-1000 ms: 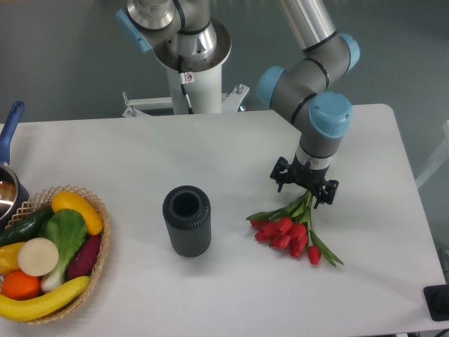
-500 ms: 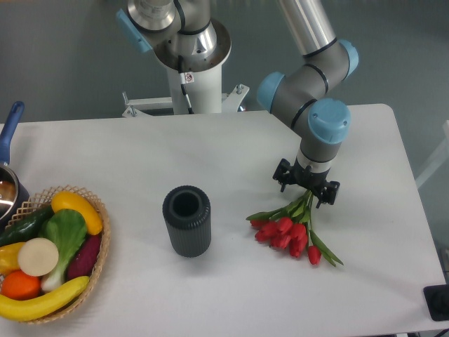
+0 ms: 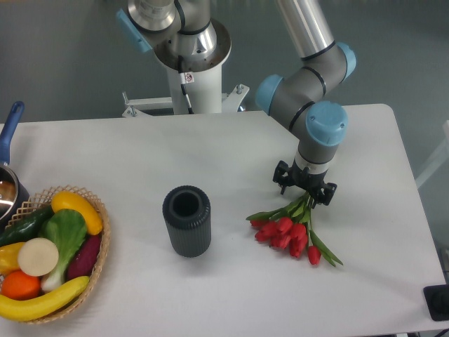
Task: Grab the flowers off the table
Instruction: 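Close the gripper on the tulip stems, then lift the gripped tulip bundle up off the table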
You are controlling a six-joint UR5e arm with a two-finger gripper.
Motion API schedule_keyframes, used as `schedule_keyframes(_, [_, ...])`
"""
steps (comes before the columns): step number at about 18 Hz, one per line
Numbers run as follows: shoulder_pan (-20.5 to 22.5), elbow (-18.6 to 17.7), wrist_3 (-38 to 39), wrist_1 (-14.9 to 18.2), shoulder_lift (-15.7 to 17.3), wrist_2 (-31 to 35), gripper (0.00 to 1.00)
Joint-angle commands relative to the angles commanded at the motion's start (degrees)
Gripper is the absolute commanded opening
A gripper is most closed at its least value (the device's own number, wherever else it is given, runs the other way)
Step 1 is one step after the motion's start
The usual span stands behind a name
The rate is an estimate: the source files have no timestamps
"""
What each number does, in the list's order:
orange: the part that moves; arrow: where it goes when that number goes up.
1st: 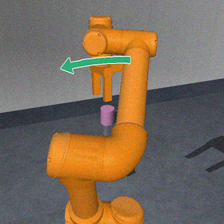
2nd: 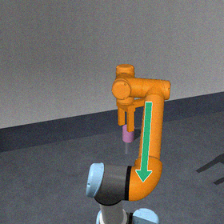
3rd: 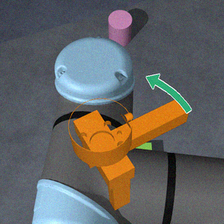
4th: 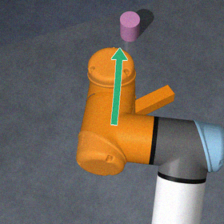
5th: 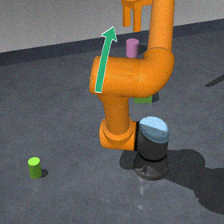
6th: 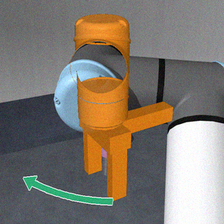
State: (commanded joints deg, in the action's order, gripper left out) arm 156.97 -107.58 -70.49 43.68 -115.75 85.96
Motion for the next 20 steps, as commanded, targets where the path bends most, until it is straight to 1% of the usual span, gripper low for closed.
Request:
schedule_keyframes(4, [0.00,0.18,0.00,0.00,0.00,-0.09,0.46])
schedule_keyframes(7, [0.26,0.70,0.00,0.09,0.18,-0.18,0.34])
schedule_keyframes(9, [0.35,0.79,0.00,0.09,0.26,-0.18,0.33])
schedule_keyframes(11, [0.35,0.88,0.09,0.09,0.26,-0.18,0.28])
schedule_keyframes(16, [0.35,1.14,0.00,0.09,0.35,-0.18,0.28])
schedule_keyframes(19, [0.09,2.90,0.00,0.18,0.79,-0.26,0.28])
schedule_keyframes(20, [0.00,3.60,0.00,0.35,1.57,-0.61,0.28])
